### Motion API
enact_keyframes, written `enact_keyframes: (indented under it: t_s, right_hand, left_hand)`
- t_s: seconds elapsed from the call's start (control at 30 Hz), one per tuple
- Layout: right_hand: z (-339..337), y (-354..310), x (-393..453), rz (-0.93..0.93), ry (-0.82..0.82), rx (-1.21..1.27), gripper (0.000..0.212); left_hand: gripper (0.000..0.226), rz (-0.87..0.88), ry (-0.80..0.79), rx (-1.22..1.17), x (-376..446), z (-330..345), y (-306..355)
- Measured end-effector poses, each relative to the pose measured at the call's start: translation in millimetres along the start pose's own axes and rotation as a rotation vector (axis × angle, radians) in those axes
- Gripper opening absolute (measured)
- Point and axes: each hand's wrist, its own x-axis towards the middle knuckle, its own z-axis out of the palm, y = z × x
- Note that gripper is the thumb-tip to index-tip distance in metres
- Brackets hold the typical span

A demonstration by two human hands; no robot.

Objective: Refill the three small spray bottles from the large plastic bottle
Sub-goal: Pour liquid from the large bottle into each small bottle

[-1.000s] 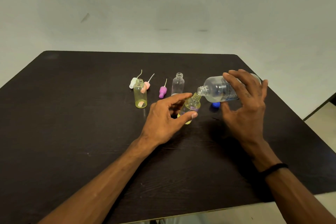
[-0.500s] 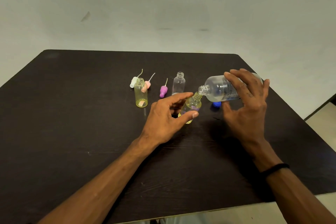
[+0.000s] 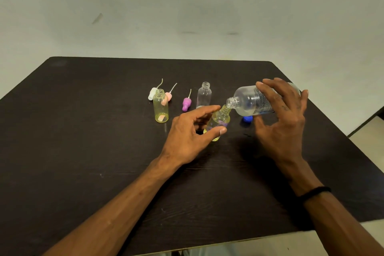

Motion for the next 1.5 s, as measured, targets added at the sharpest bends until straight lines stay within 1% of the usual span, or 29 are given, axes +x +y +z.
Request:
enact_keyframes:
  t_s: [0.3, 0.5, 0.9, 1.5]
  right_hand:
    - [-0.2, -0.5, 0.3, 0.002, 0.002, -0.004, 0.069]
    - [0.5, 0.0, -0.3, -0.003, -0.002, -0.006, 0.074]
    - [0.0, -0.2, 0.5, -0.006, -0.006, -0.002, 0.070]
    - [0.5, 0.2, 0.0, -0.019, -0.003, -0.006, 0.072]
  left_hand:
    - [0.057, -0.002, -0.007, 0.004, -0.3, -0.8, 0.4]
    - [0.057, 0.002, -0.009, 0.006, 0.0, -1.0, 0.4]
    - [0.056, -0.012, -0.005, 0.018, -0.2, -0.5, -2.4]
    - [0.057, -0.010, -0.009, -0.001, -0.2, -0.8, -1.9]
